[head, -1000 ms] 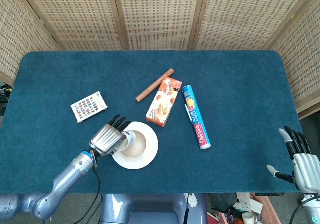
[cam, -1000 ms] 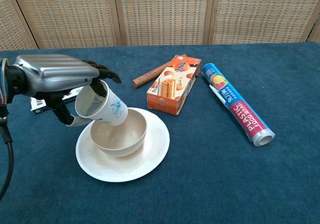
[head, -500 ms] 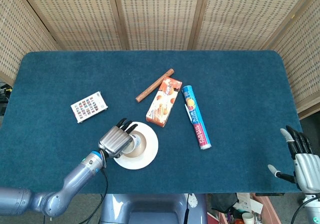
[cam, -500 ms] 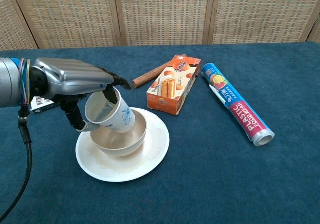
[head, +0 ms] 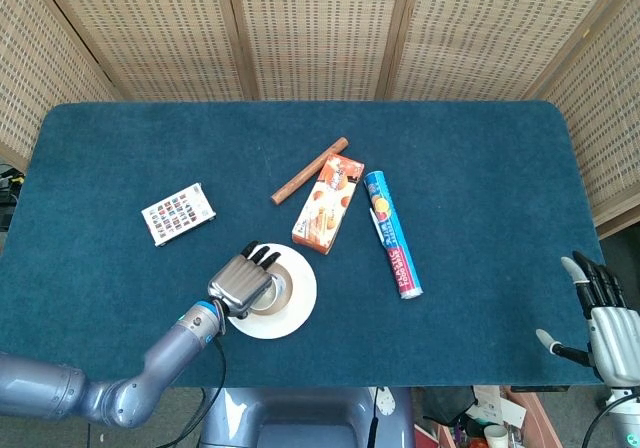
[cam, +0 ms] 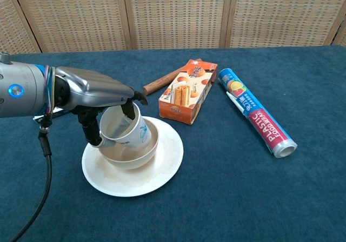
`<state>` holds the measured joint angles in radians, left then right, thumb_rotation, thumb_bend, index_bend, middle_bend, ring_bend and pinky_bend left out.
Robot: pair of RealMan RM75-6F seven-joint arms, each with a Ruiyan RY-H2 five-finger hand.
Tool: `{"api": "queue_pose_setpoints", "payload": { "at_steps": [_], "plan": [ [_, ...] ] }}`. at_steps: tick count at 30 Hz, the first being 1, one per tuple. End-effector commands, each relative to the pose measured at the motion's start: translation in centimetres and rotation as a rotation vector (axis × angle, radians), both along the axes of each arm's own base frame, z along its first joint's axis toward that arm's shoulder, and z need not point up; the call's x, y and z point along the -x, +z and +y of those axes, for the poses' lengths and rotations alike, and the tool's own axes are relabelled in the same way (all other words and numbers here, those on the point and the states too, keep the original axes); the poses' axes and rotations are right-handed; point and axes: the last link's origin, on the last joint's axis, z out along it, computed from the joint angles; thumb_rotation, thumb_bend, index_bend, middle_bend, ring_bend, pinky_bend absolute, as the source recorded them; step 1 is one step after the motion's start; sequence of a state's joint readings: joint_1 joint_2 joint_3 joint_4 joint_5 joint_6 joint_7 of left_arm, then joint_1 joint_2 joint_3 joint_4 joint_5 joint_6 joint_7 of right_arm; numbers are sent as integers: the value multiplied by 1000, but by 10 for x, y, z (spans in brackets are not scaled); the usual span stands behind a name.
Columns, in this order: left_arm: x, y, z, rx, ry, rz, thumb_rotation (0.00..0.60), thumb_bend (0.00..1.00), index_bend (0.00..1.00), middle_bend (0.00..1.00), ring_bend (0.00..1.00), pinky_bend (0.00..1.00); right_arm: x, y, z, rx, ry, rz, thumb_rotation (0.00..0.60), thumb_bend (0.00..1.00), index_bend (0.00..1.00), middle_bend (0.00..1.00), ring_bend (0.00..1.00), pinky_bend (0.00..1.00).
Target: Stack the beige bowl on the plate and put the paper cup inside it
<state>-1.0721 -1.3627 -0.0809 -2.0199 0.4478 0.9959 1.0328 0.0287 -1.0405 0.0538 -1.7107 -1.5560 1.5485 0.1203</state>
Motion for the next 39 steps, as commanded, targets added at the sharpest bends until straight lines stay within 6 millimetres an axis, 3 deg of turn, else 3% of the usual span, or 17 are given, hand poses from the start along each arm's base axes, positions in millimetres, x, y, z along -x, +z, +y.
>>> {"api": "queue_pose_setpoints", "payload": {
  "at_steps": [1,24,39],
  "plan": [
    [-10,-6,3,28,39,8,600,371,645,52,0,0,0,1,-1,2,-1,-3,600,146,0,0,0,0],
    [-13,-7,11,10,74,59,600,372,620,10,0,0,0,1,0,3,2,-4,600,146,0,0,0,0],
    [-8,-9,11,3,73,64,600,347,526,0,0,0,0,2,0,5,4,-5,600,146,0,0,0,0]
  ]
}}
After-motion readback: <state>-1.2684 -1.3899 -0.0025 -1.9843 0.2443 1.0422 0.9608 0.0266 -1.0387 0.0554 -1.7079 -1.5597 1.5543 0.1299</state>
